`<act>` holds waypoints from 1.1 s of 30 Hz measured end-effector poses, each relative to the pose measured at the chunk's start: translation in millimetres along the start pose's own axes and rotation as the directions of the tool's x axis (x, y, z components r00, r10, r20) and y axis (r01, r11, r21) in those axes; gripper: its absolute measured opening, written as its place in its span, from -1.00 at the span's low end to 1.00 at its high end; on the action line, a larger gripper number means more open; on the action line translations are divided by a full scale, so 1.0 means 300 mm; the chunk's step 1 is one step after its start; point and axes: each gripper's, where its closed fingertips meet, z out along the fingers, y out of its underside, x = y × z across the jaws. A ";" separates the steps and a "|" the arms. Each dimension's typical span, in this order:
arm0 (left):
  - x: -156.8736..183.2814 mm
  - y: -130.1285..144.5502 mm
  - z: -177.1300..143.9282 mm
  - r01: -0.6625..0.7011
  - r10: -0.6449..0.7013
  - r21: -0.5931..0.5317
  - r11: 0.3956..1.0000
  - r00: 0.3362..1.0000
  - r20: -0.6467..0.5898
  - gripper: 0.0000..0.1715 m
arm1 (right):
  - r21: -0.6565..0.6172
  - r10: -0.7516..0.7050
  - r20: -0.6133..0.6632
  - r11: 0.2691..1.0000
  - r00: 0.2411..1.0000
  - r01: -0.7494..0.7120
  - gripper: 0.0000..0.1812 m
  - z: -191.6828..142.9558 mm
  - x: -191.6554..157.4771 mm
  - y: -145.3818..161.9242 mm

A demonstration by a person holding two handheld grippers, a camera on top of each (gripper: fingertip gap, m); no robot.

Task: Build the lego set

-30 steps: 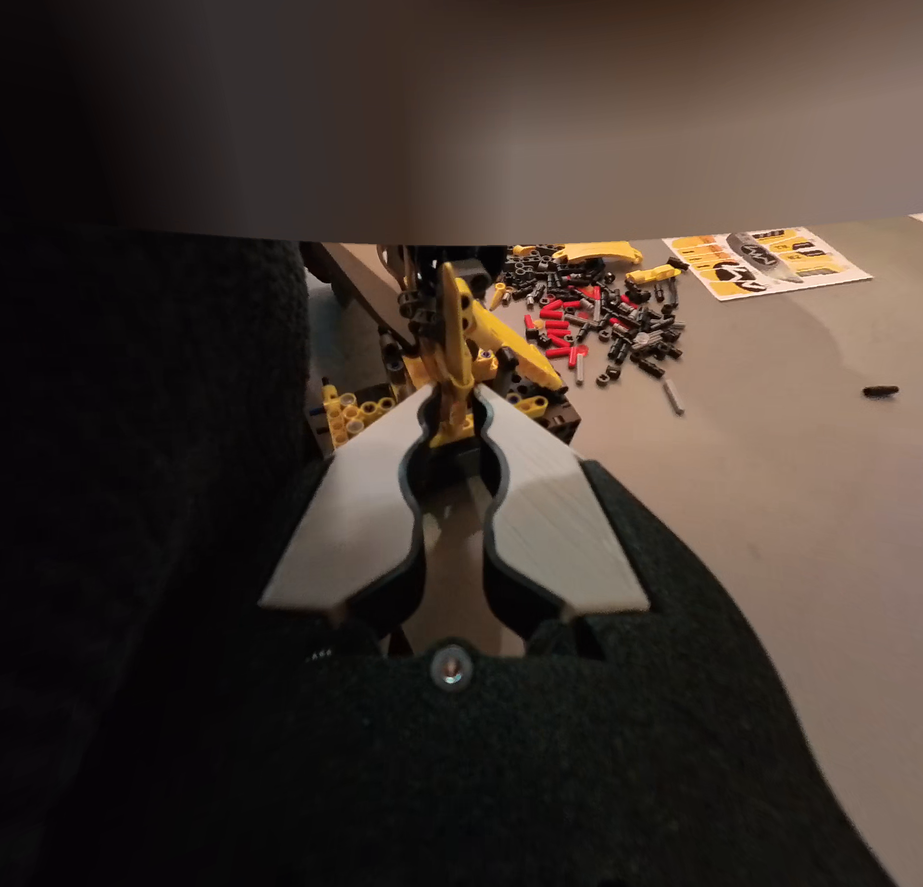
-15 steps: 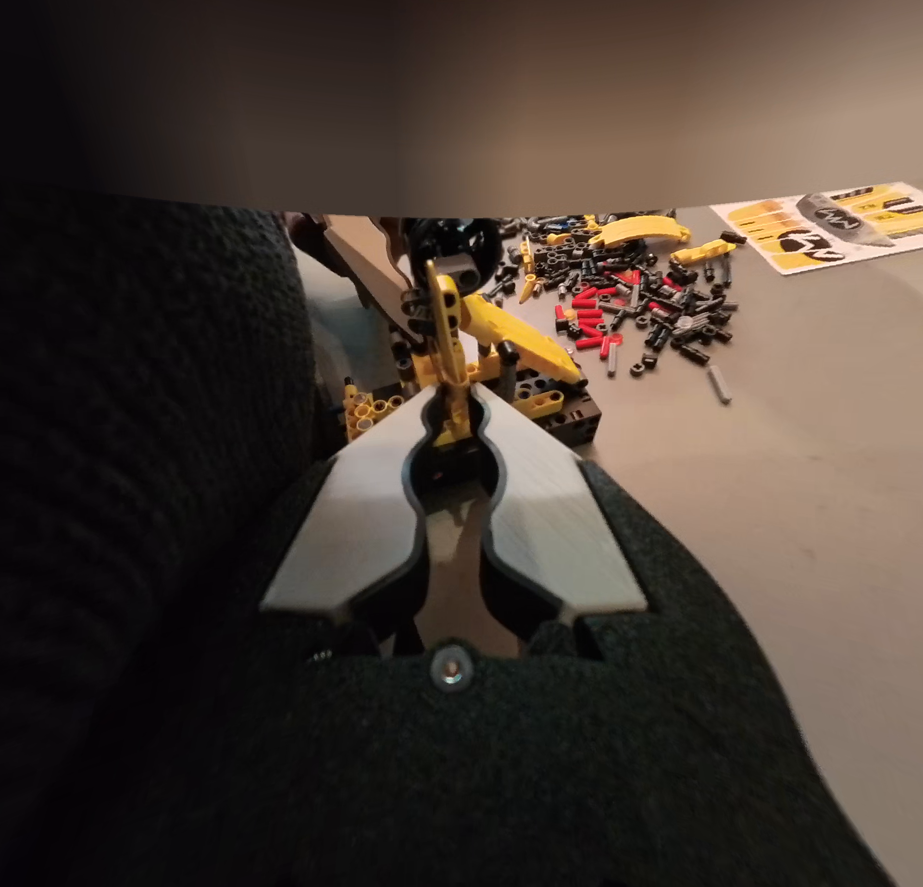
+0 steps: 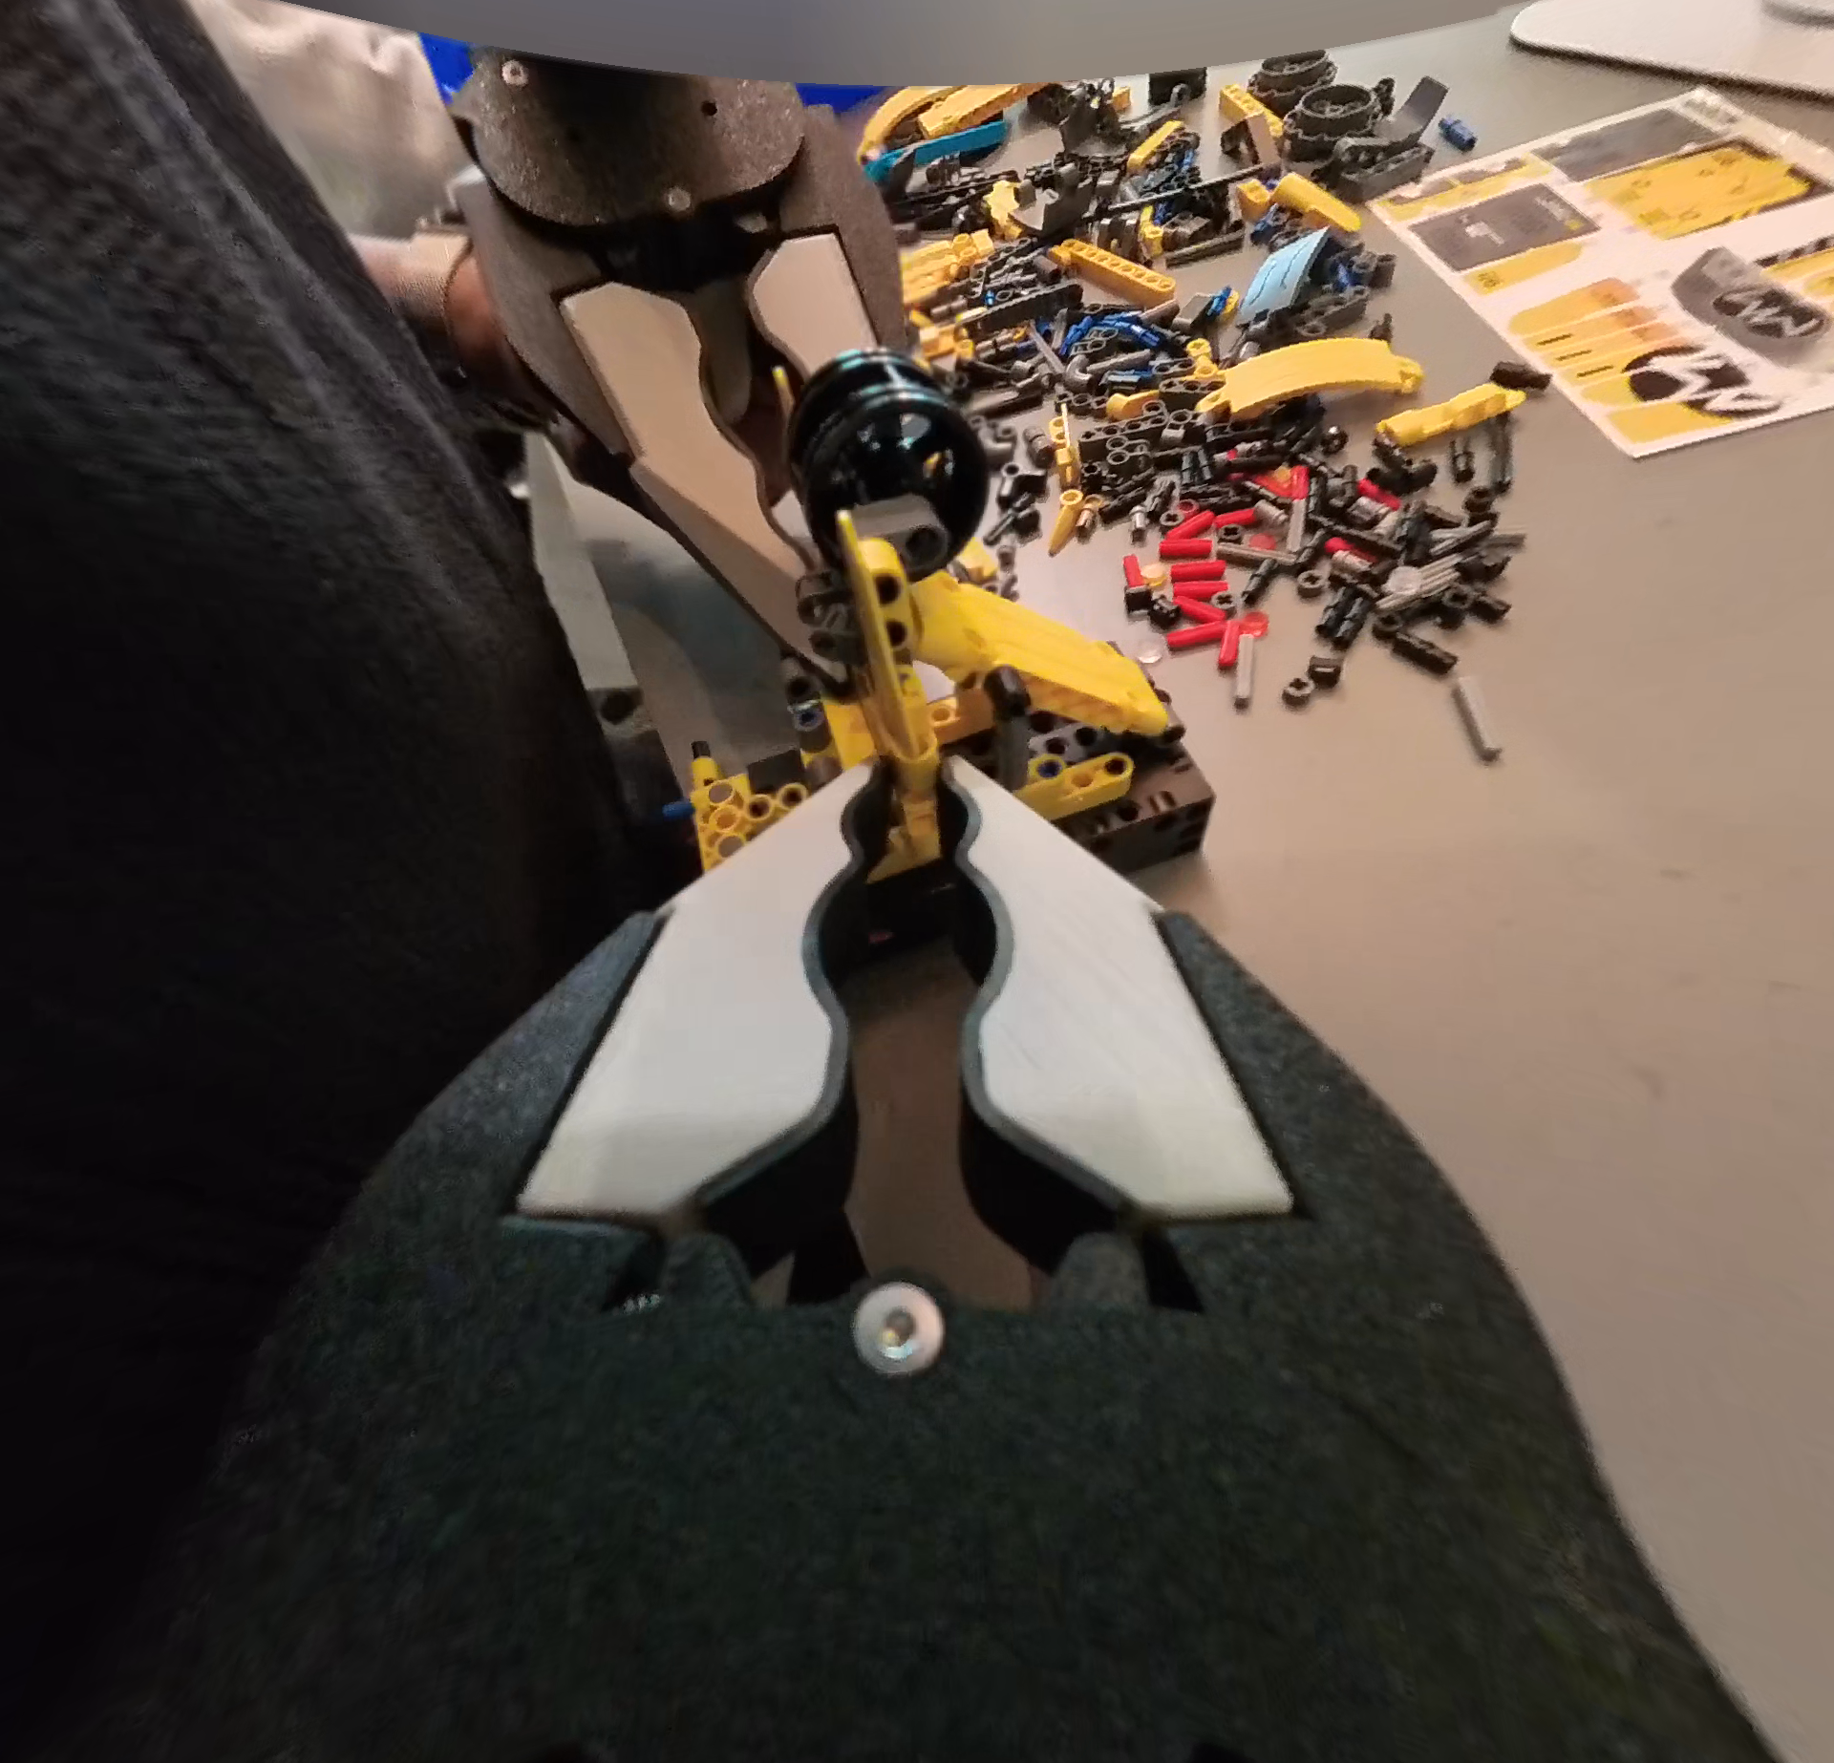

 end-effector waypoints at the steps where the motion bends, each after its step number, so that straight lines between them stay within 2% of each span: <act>1: 0.000 0.000 0.000 0.005 -0.005 0.001 1.000 1.000 0.002 -0.89 | 0.005 0.019 0.011 1.000 1.000 -0.019 -0.91 0.001 0.000 0.000; 7: 0.000 0.000 -0.001 0.001 -0.001 0.005 1.000 1.000 0.027 -0.88 | -0.015 0.084 0.012 0.996 0.996 -0.083 -0.91 0.002 0.001 0.002; 9: 0.002 -0.001 0.000 -0.010 0.009 0.011 1.000 1.000 0.028 -0.89 | -0.039 0.111 0.002 0.993 0.994 -0.111 -0.85 -0.007 0.008 0.005; 13: 0.002 -0.001 0.000 -0.006 0.006 0.017 1.000 1.000 0.013 -0.89 | 0.002 0.102 -0.022 0.995 0.995 -0.102 -0.80 -0.049 0.019 -0.042; 17: 0.001 -0.002 0.000 -0.033 0.033 -0.004 0.999 0.999 0.030 -0.89 | -0.190 -0.015 -0.032 0.982 0.999 0.009 -0.83 -0.028 0.017 0.017; 19: 0.001 -0.002 0.001 -0.035 0.035 -0.001 0.999 0.999 0.021 -0.89 | -0.205 -0.043 -0.020 0.978 0.999 0.038 -0.83 -0.022 0.018 0.002; 22: 0.002 -0.003 0.001 -0.046 0.046 -0.014 0.999 0.999 0.014 -0.89 | -0.256 -0.008 0.032 0.966 0.999 0.016 -0.83 -0.007 0.017 -0.003; 25: 0.002 -0.002 0.001 -0.052 0.053 -0.027 0.998 0.999 0.008 -0.90 | -0.318 0.006 0.083 0.948 0.997 0.021 -0.91 0.011 0.001 0.010; 30: 0.002 -0.001 0.001 -0.046 0.046 -0.026 0.999 0.999 0.000 -0.90 | -0.405 -0.039 0.043 0.913 0.998 0.053 -0.91 0.009 -0.001 0.014; 33: 0.003 -0.002 0.004 -0.049 0.049 -0.014 0.999 0.999 -0.015 -0.90 | -0.419 0.020 0.032 0.908 0.999 -0.004 -0.91 0.008 -0.001 0.018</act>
